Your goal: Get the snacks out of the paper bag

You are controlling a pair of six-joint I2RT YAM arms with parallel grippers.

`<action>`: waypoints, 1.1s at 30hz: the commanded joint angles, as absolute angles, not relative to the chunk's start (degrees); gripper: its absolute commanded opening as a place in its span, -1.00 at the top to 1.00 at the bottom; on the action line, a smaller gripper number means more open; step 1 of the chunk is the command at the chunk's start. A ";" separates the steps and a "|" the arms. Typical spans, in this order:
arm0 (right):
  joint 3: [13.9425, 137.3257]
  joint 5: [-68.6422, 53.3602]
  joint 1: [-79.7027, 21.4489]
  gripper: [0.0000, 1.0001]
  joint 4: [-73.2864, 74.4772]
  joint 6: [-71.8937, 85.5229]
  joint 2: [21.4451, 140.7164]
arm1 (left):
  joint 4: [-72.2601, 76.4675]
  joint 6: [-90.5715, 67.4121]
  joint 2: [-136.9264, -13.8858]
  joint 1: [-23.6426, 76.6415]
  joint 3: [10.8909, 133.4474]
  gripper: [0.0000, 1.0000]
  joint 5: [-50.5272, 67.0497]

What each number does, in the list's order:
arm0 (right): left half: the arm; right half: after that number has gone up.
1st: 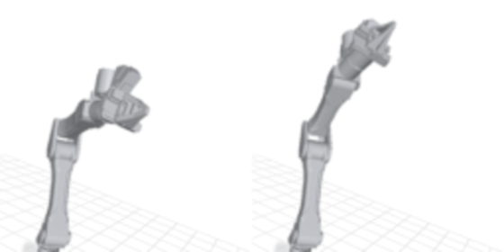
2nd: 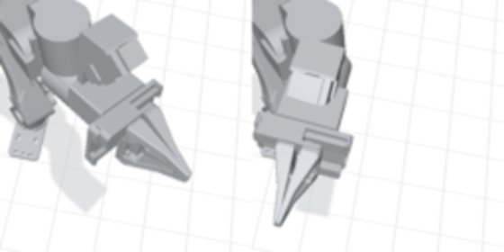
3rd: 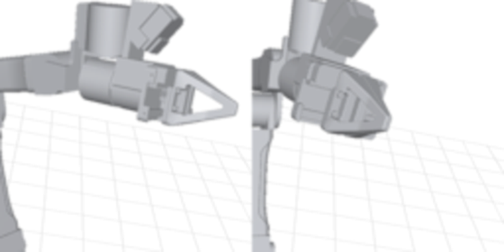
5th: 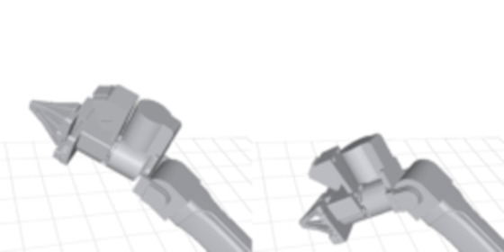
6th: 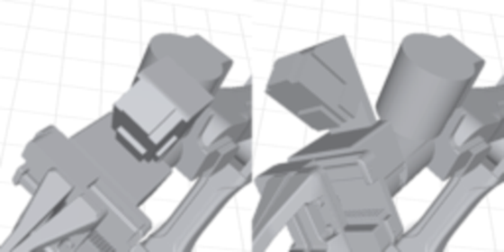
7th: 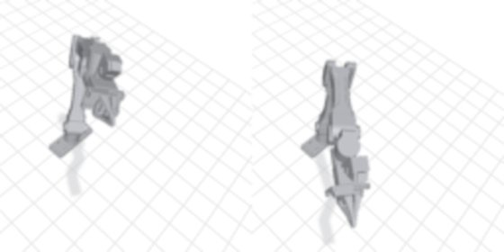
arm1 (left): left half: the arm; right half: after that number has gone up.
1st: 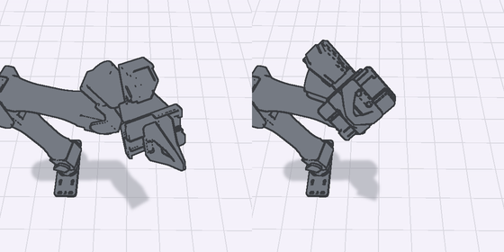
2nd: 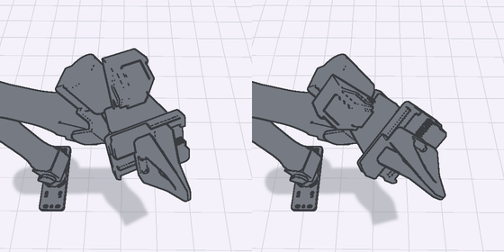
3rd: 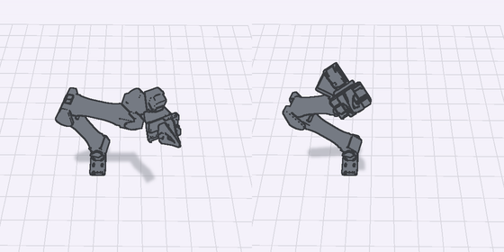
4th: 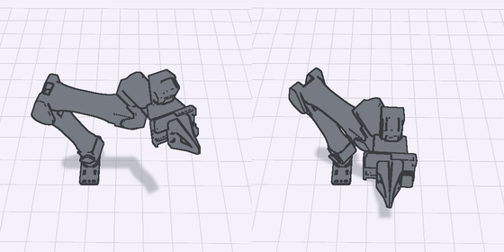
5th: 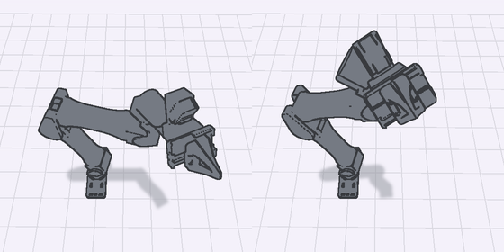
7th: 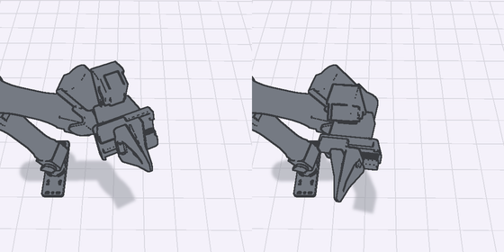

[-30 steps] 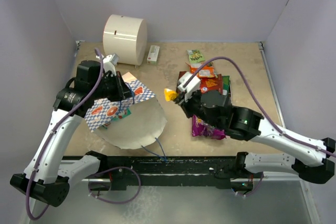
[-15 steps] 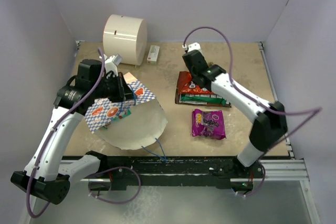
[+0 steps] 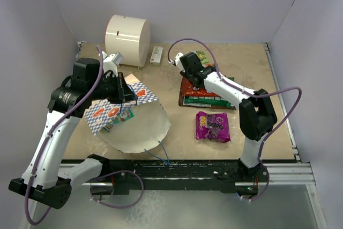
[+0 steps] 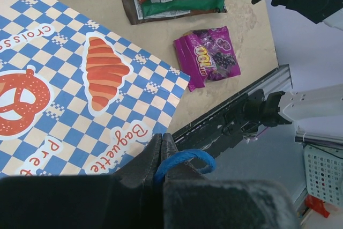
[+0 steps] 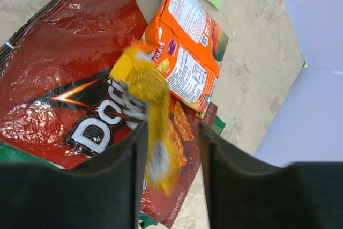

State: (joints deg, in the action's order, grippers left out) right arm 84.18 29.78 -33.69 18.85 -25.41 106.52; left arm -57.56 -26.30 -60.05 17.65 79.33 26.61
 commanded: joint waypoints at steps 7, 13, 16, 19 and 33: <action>83.64 27.54 -33.97 -0.59 26.02 -19.71 96.27 | -55.03 -25.71 -60.27 17.73 79.17 1.00 28.39; 72.67 13.08 -36.50 -0.68 20.46 -8.16 82.16 | -53.35 -27.20 -60.16 17.75 76.40 1.00 29.16; 64.18 6.61 -40.92 -0.68 13.14 -8.41 75.36 | -53.17 -27.51 -60.37 17.73 76.29 1.00 29.18; 57.13 -0.97 -46.29 -0.67 5.62 -10.62 70.11 | -53.41 -27.60 -60.27 17.75 76.52 1.00 28.45; 42.01 -11.71 -62.80 -0.58 -39.90 -7.70 75.86 | -52.65 -30.67 -59.73 17.73 77.39 1.00 27.12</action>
